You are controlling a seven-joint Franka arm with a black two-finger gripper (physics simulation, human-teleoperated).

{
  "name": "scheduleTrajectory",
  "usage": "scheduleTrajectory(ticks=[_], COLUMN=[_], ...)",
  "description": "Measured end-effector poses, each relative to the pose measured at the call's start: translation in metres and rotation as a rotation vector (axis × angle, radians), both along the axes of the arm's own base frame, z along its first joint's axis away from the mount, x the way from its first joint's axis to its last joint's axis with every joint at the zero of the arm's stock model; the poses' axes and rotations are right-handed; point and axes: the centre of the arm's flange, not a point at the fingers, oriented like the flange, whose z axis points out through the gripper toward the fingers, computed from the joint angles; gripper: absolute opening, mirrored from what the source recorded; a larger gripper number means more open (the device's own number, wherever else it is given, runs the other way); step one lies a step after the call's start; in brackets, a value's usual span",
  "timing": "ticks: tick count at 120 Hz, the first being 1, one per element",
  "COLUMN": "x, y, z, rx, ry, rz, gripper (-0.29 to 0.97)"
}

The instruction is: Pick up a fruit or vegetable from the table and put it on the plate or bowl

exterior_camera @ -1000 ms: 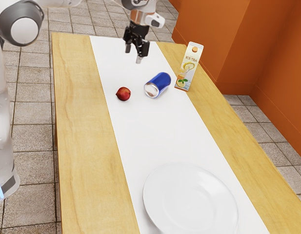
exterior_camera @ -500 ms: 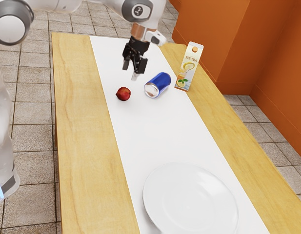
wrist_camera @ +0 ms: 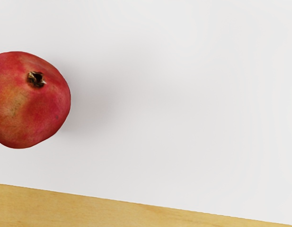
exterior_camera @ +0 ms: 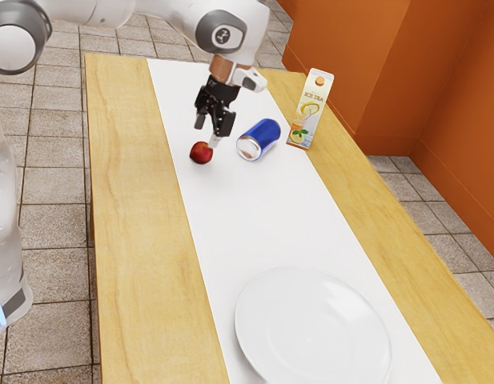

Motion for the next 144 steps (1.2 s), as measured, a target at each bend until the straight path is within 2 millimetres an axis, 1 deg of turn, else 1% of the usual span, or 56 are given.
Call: scheduleTrajectory(ticks=[12, 26, 40, 78, 96, 113, 144], x=[0.0, 0.0, 0.002, 0.002, 0.005, 0.008, 0.009], y=[0.005, 0.02, 0.032, 0.04, 0.043, 0.045, 0.048], z=[0.0, -0.002, -0.01, -0.012, -0.024, -0.031, -0.032], rx=[0.006, 0.014, 0.019, 0.025, 0.025, 0.026, 0.028], ry=[-0.011, -0.023, -0.021, -0.032, -0.014, -0.008, -0.019], rz=[0.011, 0.042, 0.067, 0.087, 0.093, 0.099, 0.107], gripper=[0.66, 0.66, 0.66, 0.66, 0.66, 0.66, 0.66])
